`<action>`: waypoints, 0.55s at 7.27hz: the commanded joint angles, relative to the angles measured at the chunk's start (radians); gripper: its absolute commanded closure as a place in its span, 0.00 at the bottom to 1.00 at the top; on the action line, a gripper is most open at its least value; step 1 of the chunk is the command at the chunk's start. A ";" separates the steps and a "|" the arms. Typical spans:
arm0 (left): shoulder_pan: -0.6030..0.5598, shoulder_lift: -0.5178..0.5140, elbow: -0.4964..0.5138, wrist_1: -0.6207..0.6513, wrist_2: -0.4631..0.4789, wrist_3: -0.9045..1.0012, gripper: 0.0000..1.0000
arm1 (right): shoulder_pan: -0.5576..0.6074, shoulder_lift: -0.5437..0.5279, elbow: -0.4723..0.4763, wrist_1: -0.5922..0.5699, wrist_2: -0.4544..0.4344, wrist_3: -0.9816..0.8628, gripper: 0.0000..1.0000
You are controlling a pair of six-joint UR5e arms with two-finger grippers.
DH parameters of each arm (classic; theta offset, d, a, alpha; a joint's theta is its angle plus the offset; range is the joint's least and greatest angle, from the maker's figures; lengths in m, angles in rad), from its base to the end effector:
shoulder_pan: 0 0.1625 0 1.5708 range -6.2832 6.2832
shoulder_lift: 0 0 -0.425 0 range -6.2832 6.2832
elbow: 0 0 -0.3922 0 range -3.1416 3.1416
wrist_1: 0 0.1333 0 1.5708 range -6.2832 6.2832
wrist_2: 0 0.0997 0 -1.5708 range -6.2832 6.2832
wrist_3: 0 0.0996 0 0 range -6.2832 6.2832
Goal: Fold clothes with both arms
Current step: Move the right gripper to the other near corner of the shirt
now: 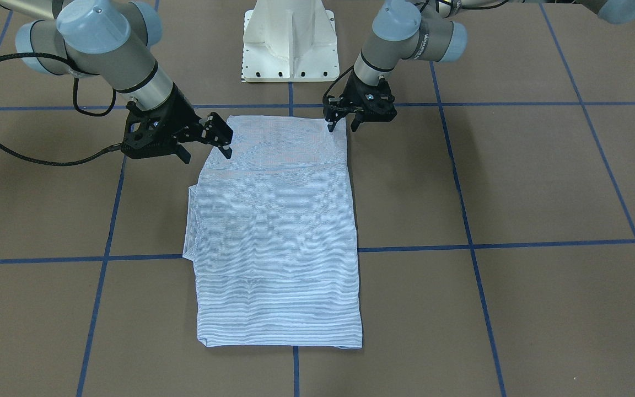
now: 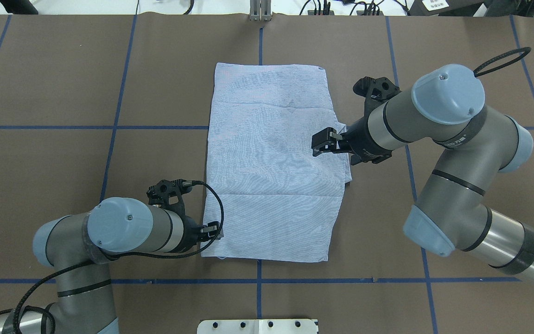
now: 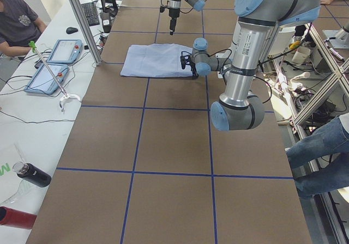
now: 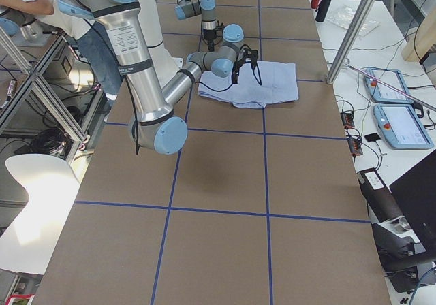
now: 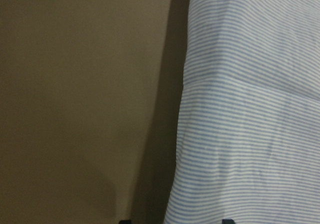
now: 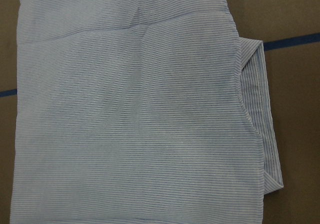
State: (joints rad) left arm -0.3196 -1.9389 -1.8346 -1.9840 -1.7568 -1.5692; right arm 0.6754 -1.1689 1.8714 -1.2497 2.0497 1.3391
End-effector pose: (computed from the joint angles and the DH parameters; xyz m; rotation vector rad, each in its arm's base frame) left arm 0.5374 -0.2989 0.2902 0.0001 1.0569 -0.1907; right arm -0.4081 -0.4389 0.2611 0.0476 -1.0910 0.1538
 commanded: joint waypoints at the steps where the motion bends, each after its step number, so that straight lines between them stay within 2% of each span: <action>1: 0.000 -0.002 0.000 0.020 -0.001 0.000 0.41 | 0.009 0.000 0.000 -0.001 0.015 0.000 0.00; 2: 0.022 -0.008 -0.006 0.040 -0.001 0.000 0.41 | 0.010 0.000 0.000 -0.001 0.017 0.000 0.00; 4: 0.027 -0.008 -0.008 0.042 -0.001 0.000 0.50 | 0.015 -0.002 0.000 -0.001 0.018 0.000 0.00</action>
State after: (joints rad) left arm -0.2970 -1.9458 -1.8411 -1.9457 -1.7579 -1.5693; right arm 0.6870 -1.1692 1.8715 -1.2502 2.0667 1.3392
